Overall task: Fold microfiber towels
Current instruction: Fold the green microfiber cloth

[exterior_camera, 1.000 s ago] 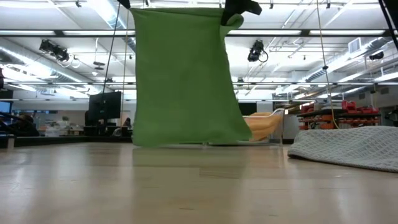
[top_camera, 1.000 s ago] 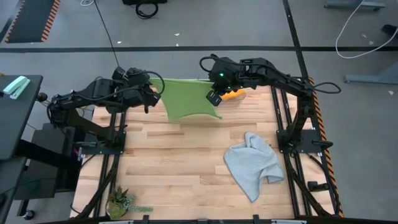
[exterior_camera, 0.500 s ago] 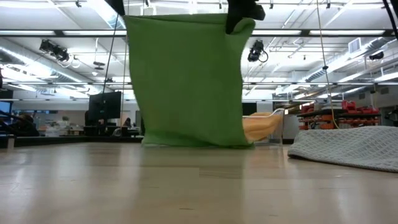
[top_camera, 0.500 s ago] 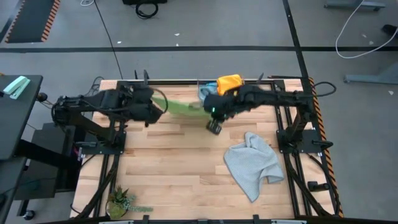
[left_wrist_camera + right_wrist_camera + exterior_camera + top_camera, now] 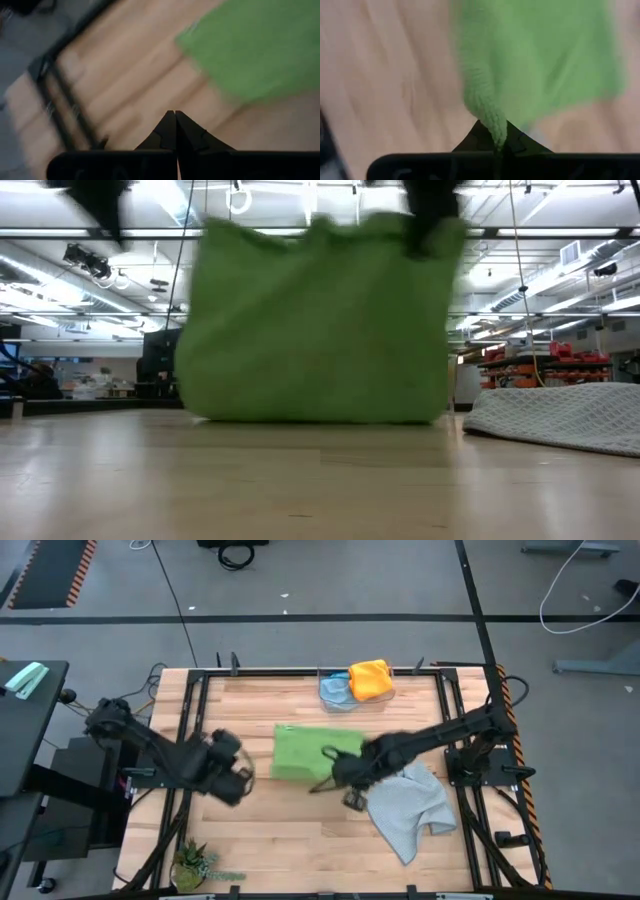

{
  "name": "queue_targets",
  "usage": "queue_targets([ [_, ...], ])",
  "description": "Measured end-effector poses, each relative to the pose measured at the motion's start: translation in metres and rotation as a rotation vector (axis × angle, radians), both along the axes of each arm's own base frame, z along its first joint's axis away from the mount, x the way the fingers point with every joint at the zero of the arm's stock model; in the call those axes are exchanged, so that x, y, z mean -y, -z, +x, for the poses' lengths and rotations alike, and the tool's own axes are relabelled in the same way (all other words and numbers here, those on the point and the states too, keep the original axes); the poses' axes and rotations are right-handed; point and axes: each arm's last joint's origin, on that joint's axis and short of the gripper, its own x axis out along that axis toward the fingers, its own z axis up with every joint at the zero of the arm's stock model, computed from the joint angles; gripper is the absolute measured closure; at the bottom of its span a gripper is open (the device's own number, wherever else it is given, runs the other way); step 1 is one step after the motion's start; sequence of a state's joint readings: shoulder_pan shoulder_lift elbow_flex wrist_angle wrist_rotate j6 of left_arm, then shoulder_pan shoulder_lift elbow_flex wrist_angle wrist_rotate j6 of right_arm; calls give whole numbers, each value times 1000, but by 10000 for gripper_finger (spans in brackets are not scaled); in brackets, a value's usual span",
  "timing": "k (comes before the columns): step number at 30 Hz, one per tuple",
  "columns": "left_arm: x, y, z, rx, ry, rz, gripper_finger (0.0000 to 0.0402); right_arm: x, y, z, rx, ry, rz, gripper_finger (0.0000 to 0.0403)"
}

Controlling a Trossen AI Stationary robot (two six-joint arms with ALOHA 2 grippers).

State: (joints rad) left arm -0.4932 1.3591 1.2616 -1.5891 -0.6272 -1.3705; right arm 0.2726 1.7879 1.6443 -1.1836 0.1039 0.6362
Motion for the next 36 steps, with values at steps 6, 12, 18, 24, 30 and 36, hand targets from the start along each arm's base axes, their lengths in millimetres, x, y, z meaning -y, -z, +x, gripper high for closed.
queue_targets([
  [6,35,30,-24,70,-76,-73,401,-21,50,-10,-56,8,91,403],
  [12,39,54,-23,162,-135,-107,401,-6,74,-3,-17,49,152,403],
  [18,37,62,10,274,-38,-152,401,14,73,2,-9,58,145,403],
  [24,23,72,49,248,62,-203,371,20,73,5,1,49,146,403],
  [30,-4,87,79,190,53,-323,343,16,72,6,22,35,151,403],
  [36,-23,96,105,227,139,-438,328,6,71,5,35,7,156,403],
])
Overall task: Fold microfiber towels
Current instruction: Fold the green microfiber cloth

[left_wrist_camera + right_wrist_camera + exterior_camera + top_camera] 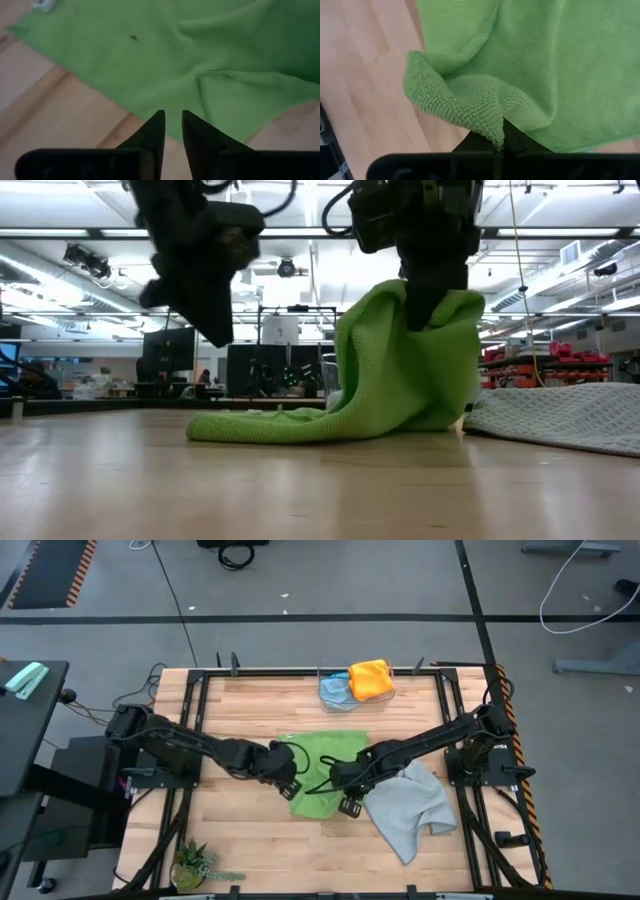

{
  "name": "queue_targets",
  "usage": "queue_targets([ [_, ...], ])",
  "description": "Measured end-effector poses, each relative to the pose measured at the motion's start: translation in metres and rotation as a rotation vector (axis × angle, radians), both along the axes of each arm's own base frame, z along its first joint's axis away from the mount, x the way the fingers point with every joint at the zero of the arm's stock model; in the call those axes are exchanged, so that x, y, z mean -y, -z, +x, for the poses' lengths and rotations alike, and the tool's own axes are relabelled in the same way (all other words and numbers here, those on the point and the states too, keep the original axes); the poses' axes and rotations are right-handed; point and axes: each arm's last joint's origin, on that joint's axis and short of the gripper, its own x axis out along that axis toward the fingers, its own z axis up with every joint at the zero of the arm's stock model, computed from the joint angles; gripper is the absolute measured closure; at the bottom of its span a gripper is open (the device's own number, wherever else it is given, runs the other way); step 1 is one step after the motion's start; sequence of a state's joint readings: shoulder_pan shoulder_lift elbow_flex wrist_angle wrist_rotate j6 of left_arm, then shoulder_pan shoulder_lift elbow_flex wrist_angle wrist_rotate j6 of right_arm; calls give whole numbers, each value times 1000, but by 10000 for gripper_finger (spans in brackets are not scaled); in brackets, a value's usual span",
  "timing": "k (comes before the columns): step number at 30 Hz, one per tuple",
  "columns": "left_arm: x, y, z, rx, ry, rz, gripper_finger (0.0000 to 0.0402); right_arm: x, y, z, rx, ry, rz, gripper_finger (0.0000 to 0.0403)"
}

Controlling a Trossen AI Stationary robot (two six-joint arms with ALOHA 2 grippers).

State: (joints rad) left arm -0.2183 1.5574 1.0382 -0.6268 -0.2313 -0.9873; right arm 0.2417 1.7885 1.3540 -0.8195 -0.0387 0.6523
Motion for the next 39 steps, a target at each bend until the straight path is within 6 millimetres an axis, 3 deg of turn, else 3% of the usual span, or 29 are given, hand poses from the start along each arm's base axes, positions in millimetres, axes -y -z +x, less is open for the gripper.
queue_targets([
  [8,-14,8,13,2,56,-136,296,-6,-2,0,25,-17,7,403],
  [21,-11,41,39,35,56,-230,234,-7,-3,3,53,-14,14,403],
  [29,-9,53,50,69,58,-260,217,-7,-3,3,59,-8,19,403],
  [39,-21,58,51,53,36,-231,211,-7,-3,4,63,8,25,403],
])
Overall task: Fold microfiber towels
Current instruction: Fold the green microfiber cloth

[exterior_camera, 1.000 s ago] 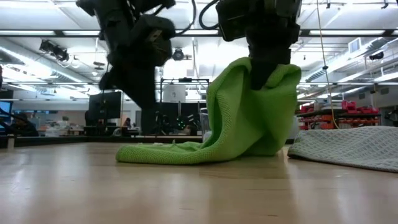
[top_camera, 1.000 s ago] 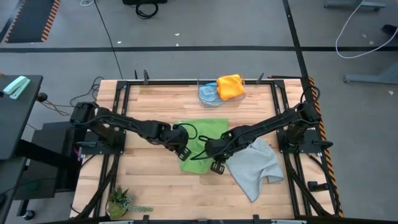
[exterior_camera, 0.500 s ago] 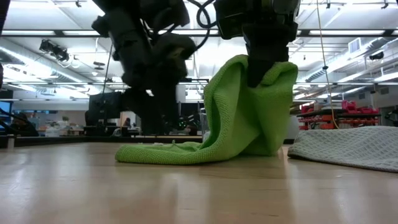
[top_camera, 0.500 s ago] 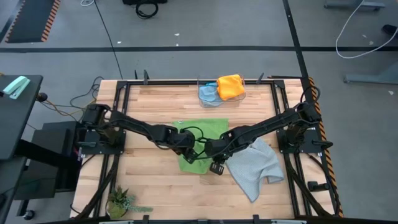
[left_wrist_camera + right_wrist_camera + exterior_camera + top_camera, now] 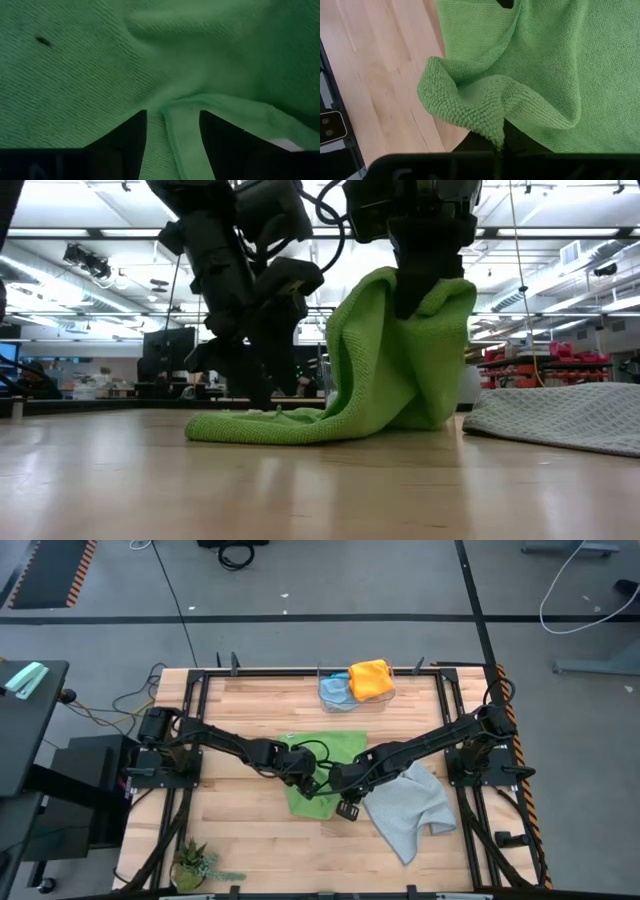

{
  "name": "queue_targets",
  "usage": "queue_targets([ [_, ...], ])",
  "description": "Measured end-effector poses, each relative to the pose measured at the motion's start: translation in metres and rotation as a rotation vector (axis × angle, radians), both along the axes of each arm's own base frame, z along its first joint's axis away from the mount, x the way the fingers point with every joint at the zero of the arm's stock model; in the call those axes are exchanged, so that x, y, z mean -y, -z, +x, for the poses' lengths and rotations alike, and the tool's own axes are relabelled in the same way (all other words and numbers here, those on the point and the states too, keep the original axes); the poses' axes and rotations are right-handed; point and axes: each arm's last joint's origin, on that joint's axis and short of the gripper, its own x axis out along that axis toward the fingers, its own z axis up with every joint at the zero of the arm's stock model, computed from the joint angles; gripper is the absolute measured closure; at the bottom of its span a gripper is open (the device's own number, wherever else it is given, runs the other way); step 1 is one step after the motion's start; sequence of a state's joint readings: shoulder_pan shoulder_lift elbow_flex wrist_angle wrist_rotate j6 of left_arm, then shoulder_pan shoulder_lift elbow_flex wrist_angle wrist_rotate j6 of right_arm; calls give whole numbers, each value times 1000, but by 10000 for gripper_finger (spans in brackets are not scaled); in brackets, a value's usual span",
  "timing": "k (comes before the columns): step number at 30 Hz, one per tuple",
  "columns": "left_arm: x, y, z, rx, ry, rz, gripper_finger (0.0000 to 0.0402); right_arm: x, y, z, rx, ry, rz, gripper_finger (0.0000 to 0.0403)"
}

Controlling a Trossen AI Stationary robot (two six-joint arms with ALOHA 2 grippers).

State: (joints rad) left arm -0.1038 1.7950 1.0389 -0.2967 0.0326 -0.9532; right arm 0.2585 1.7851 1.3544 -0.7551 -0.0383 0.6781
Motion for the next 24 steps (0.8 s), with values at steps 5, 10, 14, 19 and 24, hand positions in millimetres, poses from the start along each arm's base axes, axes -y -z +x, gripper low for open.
queue_targets([
  [5,-4,0,0,0,-11,1,211,0,0,0,1,0,0,403],
  [10,-4,0,0,1,-10,0,212,0,0,0,5,0,1,403],
  [14,-4,0,0,1,-10,-1,216,0,-1,1,12,0,3,403],
  [19,-3,0,0,0,-6,-16,212,-1,-1,2,23,0,6,403],
  [24,-2,7,2,-16,-3,-17,214,-1,-1,2,24,0,6,403],
])
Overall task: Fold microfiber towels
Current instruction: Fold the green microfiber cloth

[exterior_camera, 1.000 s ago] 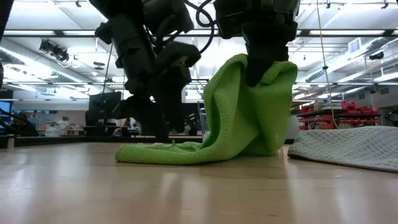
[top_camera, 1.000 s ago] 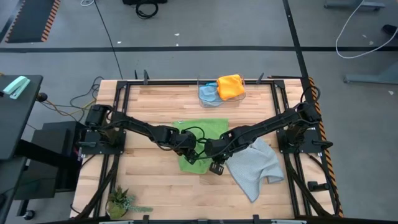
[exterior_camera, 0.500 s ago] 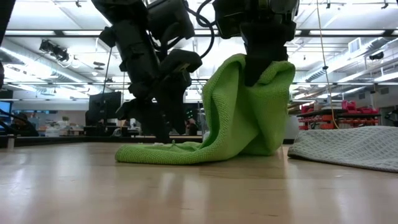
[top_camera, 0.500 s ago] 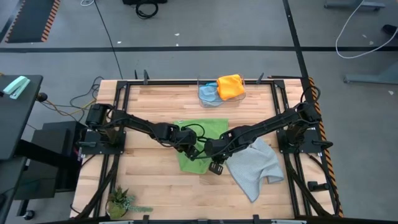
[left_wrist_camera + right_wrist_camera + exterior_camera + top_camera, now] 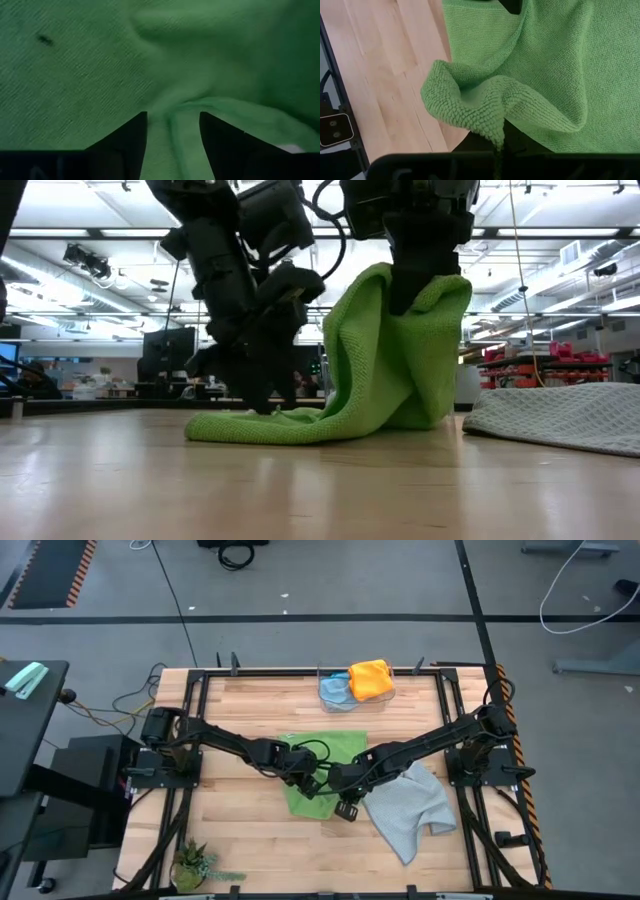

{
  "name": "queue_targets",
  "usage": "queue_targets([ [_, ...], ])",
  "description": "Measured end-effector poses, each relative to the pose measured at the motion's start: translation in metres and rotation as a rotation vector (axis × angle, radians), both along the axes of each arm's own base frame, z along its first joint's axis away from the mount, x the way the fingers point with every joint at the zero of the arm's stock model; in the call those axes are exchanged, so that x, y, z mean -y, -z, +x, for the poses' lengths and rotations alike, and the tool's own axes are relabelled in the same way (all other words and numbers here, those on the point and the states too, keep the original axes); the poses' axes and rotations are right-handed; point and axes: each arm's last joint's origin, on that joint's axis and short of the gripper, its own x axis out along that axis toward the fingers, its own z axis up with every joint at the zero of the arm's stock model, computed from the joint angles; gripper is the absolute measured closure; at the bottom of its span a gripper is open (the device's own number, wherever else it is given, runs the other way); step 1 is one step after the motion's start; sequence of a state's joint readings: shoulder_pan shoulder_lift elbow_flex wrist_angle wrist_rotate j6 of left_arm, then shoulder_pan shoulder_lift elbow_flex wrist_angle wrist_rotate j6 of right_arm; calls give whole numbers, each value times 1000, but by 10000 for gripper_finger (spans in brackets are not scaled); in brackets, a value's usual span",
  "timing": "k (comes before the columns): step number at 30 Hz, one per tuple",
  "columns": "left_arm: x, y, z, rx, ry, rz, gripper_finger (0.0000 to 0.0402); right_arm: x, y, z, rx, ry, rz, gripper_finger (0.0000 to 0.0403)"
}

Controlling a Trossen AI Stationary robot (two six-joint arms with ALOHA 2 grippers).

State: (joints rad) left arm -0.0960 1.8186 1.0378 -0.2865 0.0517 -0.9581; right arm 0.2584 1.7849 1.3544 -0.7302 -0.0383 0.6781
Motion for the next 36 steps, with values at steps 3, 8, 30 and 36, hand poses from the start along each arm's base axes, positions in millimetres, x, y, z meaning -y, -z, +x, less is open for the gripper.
queue_targets([
  [3,1,7,2,-14,-4,-22,217,0,0,0,4,2,2,403],
  [8,3,11,6,4,12,-54,223,0,0,1,6,3,3,403],
  [30,5,5,10,69,41,-66,343,0,0,1,6,3,3,402],
  [36,5,4,11,78,48,-78,357,0,0,1,6,3,3,402],
])
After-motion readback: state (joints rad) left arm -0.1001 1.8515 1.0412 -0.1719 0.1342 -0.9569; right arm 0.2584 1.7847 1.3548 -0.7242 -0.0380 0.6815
